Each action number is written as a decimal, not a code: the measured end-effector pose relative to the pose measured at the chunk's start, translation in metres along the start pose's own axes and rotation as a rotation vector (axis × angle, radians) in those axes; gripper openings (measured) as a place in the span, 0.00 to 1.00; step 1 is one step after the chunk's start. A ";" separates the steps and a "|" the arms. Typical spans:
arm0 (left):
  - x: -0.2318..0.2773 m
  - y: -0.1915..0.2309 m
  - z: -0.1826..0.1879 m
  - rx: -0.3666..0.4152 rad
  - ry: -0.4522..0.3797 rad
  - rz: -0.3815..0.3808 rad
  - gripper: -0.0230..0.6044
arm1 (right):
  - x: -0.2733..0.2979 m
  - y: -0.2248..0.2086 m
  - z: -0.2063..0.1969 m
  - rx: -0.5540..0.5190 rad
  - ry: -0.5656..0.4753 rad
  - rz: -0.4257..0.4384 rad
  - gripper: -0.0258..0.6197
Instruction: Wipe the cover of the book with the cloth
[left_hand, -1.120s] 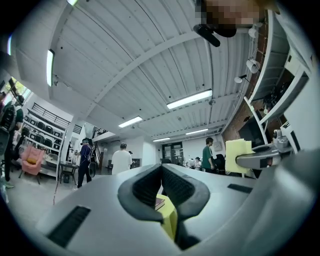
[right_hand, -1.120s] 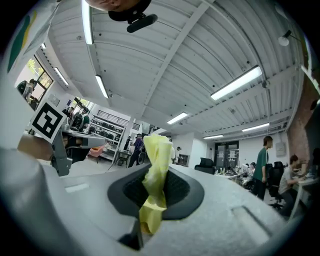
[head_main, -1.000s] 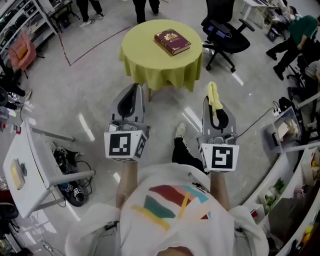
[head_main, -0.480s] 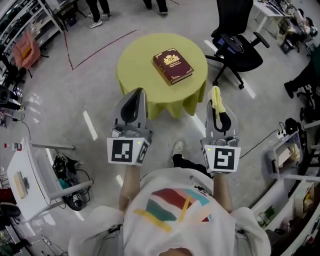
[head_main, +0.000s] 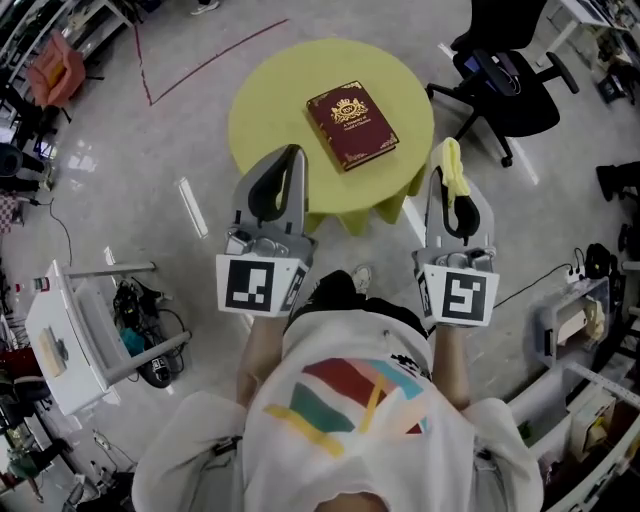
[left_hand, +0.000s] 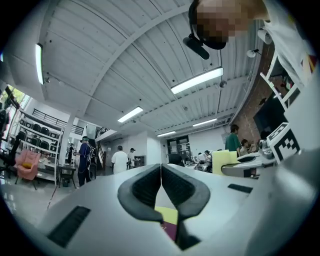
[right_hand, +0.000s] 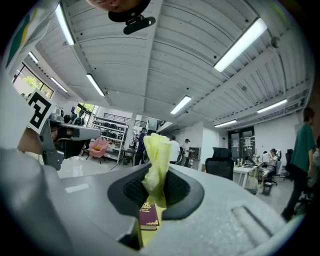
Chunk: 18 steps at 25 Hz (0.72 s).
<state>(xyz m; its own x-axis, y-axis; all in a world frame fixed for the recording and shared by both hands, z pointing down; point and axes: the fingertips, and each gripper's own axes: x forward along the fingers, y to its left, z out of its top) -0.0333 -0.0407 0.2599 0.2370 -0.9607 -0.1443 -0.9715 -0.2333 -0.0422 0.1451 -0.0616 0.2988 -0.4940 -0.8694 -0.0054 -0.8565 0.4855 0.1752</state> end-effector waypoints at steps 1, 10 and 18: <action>0.005 0.001 0.002 -0.001 -0.003 -0.003 0.06 | 0.004 -0.002 0.000 0.007 -0.004 -0.002 0.08; 0.073 -0.002 0.009 -0.022 -0.052 -0.089 0.06 | 0.039 -0.030 0.015 -0.020 -0.042 -0.066 0.08; 0.107 0.024 0.018 -0.068 -0.108 -0.112 0.07 | 0.075 -0.034 0.031 -0.063 -0.074 -0.108 0.08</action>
<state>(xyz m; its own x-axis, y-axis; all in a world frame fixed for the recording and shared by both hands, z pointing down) -0.0315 -0.1467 0.2257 0.3399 -0.9073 -0.2476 -0.9362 -0.3515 0.0028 0.1321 -0.1405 0.2618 -0.4109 -0.9062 -0.0999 -0.8954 0.3805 0.2311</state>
